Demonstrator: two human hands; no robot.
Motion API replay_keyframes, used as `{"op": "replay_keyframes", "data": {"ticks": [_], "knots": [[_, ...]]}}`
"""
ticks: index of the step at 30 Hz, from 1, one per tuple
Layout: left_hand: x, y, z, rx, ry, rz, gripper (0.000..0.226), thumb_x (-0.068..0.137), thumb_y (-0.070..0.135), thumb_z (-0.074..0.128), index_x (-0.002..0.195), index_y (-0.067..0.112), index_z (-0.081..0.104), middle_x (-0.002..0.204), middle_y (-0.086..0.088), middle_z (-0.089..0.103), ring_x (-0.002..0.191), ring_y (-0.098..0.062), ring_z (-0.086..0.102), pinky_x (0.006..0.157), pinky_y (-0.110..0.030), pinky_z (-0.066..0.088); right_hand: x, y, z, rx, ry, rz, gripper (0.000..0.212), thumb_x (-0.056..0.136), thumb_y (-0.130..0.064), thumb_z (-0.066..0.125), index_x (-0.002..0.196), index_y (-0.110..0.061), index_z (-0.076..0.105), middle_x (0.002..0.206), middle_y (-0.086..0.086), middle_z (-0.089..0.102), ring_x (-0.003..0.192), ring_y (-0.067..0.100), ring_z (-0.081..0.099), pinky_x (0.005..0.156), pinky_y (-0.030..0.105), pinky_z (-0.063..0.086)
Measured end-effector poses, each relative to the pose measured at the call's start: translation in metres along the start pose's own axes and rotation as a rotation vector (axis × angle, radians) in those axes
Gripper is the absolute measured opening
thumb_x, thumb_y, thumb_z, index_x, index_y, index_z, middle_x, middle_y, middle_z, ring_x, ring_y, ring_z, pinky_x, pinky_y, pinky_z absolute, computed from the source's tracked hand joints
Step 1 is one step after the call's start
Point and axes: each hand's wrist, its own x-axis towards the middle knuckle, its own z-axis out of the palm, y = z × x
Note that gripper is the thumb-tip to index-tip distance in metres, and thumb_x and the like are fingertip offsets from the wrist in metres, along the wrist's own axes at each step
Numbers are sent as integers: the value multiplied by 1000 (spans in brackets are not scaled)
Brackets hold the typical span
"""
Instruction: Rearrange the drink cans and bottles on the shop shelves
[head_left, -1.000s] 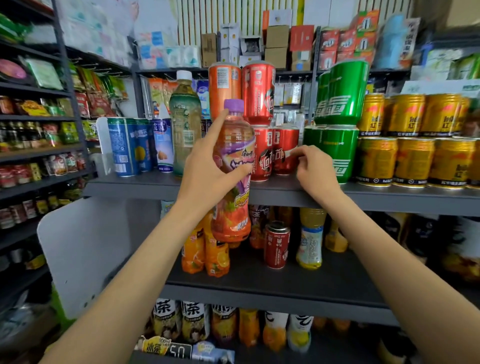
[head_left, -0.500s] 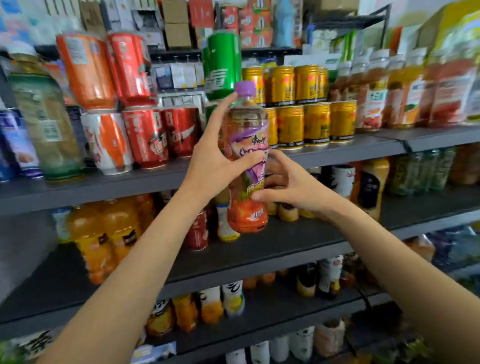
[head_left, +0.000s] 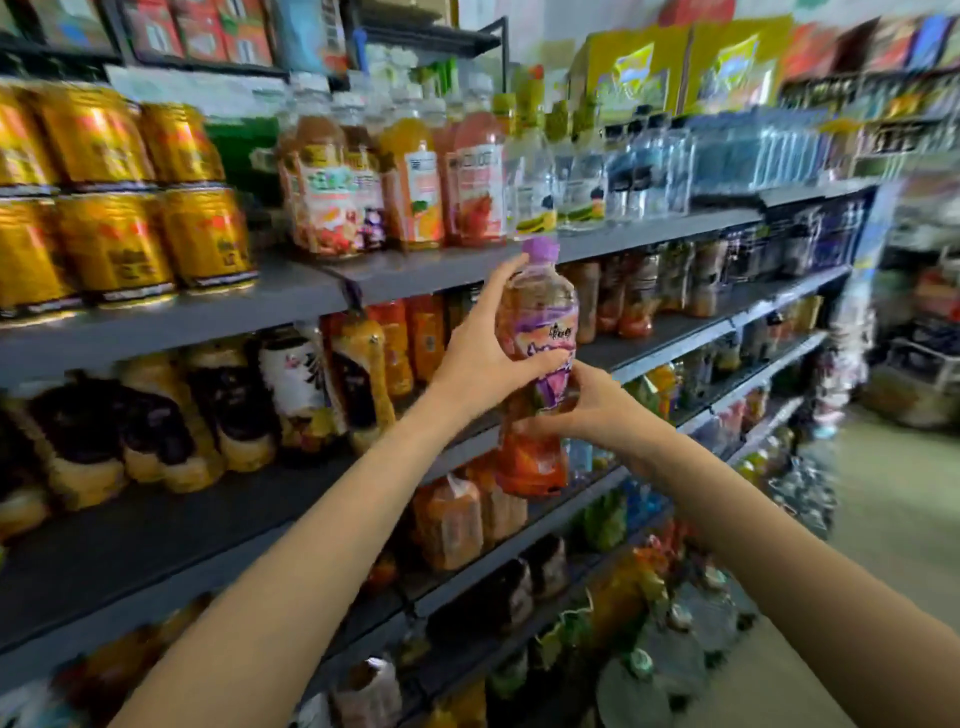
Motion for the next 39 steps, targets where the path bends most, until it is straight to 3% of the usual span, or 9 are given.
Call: {"op": "replay_keyframes", "data": {"ticks": [6,8,11,15,18,23,28,35,39], "knots": [[59,-26,109,-3,-113,-37,75,79,27,74,135,40,26,134,8,45,120,-7,48,99,-22,43,30,99,-105,-121,191,107,63,63,-9,82,117,-18,52,112,1,63,105,18,60,91,44,51],[77,-48,128,-5,-139,-152,70,84,22,68,138,38,26,132,4,45,112,-10,54,87,-19,49,41,130,-131,-159,243,152,64,60,-11,83,114,-17,51,110,5,63,106,22,58,91,46,49],[104,-88,147,56,-90,-281,62,90,16,60,142,28,28,133,0,45,106,-11,56,72,-7,45,65,172,-168,-185,311,171,66,56,-10,83,114,-14,52,109,7,63,106,25,58,92,43,48],[151,-138,174,61,-14,-350,56,92,13,56,141,17,31,131,-6,48,105,-17,58,81,-25,45,113,211,-216,-166,380,178,67,60,-5,83,119,-14,51,112,7,63,108,25,57,92,43,48],[190,-165,205,83,-25,-369,52,92,13,55,139,14,33,129,-7,50,104,-17,58,81,-27,45,154,231,-251,-152,444,161,72,62,-7,83,125,-13,48,117,9,61,111,27,56,95,48,47],[249,-199,261,135,-21,-418,54,88,17,62,136,13,37,129,-8,51,110,-20,55,93,-34,47,210,253,-309,-177,547,99,69,66,-3,79,126,-9,45,117,9,60,109,23,54,87,32,43],[294,-234,314,195,74,-542,55,87,23,64,134,12,37,133,-7,48,118,-22,50,92,-31,41,271,290,-352,-176,516,-1,70,69,-3,77,130,-9,43,119,8,59,111,20,53,87,26,40],[348,-271,378,354,289,-719,79,77,41,72,136,5,34,136,-13,46,123,-28,47,100,-34,39,344,343,-408,-167,283,-35,71,72,-10,78,131,-6,39,123,9,55,109,16,50,76,13,32],[367,-279,405,472,428,-827,80,79,40,70,137,0,32,137,-17,46,125,-33,43,100,-38,37,372,359,-430,-182,151,-47,65,77,-16,76,127,-5,37,116,7,56,109,25,53,82,26,40]]}}
